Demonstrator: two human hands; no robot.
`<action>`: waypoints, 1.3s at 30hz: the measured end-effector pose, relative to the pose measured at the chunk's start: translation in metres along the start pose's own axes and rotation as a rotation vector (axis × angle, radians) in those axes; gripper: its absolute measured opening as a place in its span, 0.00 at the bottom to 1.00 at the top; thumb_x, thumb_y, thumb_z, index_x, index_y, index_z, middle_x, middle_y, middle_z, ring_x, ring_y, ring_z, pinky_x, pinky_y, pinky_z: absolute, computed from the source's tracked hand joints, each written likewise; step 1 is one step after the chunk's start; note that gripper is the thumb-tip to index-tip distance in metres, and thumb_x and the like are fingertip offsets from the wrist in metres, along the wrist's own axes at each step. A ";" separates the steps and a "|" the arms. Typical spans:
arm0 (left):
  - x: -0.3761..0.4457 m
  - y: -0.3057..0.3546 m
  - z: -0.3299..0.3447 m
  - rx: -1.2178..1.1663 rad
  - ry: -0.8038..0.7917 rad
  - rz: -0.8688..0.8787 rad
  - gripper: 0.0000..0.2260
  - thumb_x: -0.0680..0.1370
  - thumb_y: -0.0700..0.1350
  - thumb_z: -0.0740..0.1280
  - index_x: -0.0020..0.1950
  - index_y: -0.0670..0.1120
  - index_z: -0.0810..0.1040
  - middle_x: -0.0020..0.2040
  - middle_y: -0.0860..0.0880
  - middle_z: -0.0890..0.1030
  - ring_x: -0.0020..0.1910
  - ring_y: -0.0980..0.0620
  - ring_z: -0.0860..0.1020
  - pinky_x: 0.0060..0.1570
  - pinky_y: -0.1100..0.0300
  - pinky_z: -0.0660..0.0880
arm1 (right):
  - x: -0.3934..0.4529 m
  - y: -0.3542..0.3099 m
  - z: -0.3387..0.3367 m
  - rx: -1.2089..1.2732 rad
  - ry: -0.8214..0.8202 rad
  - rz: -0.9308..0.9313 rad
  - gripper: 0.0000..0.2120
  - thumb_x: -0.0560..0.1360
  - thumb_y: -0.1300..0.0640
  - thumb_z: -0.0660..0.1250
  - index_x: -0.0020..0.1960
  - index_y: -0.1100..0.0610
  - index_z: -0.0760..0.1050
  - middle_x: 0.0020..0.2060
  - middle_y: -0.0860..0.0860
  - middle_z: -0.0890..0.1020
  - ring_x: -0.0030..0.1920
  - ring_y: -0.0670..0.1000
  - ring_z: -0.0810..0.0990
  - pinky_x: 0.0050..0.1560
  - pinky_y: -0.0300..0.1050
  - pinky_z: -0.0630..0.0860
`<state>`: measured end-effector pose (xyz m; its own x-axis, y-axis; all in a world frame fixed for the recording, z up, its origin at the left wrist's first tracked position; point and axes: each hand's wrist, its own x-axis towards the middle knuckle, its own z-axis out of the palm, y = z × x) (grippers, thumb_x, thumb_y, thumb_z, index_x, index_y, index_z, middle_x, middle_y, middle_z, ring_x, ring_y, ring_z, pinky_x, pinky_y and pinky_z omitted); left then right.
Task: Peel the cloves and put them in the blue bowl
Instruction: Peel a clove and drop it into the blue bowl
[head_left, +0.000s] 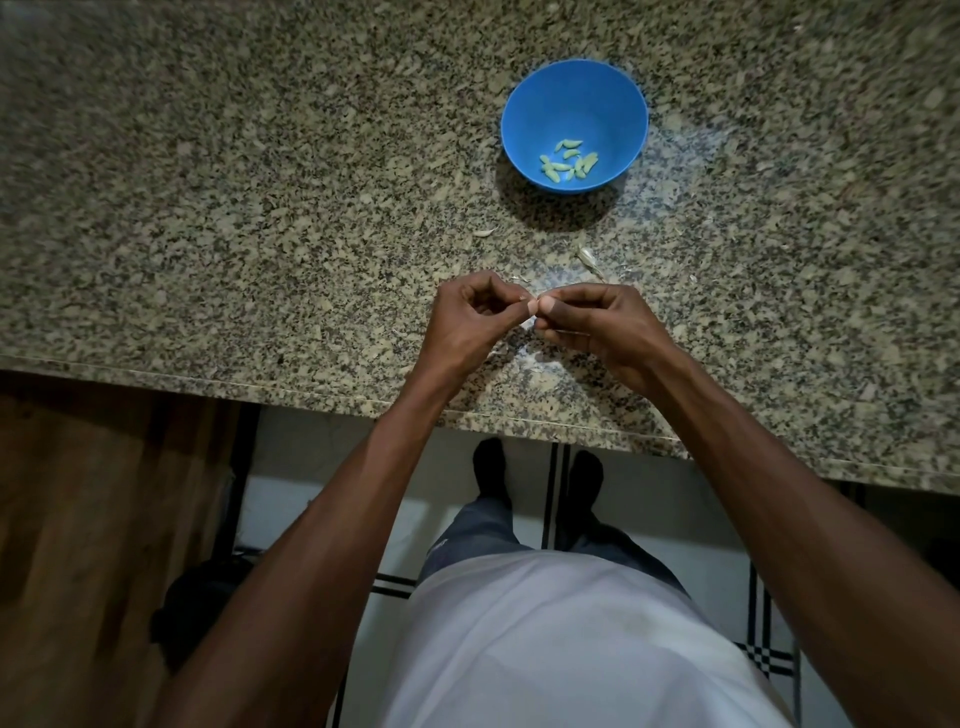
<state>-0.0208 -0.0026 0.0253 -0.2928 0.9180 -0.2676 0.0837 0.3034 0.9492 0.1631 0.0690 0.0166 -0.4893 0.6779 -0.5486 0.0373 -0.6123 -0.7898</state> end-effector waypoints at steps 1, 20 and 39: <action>0.000 0.000 0.001 0.006 0.002 0.009 0.08 0.75 0.37 0.78 0.45 0.35 0.81 0.48 0.39 0.85 0.50 0.42 0.85 0.56 0.46 0.83 | 0.000 0.000 0.001 0.007 0.004 0.009 0.09 0.75 0.62 0.76 0.54 0.64 0.85 0.51 0.60 0.88 0.52 0.56 0.87 0.59 0.50 0.84; 0.006 -0.010 0.021 0.108 0.164 -0.029 0.06 0.76 0.38 0.75 0.46 0.38 0.80 0.44 0.44 0.84 0.44 0.50 0.83 0.49 0.56 0.83 | 0.000 0.002 -0.003 -0.086 0.217 -0.055 0.10 0.79 0.61 0.74 0.57 0.65 0.83 0.46 0.62 0.87 0.44 0.60 0.86 0.52 0.61 0.85; 0.025 -0.022 -0.009 0.465 0.102 -0.042 0.08 0.72 0.48 0.81 0.44 0.45 0.87 0.37 0.52 0.86 0.35 0.56 0.85 0.38 0.54 0.85 | 0.018 -0.024 -0.025 -0.996 0.631 -0.509 0.09 0.79 0.58 0.72 0.57 0.61 0.85 0.52 0.57 0.85 0.45 0.52 0.85 0.46 0.44 0.83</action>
<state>-0.0388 0.0116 -0.0008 -0.3949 0.8797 -0.2648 0.4806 0.4434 0.7566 0.1753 0.1060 0.0183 -0.1551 0.9863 0.0557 0.7347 0.1529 -0.6610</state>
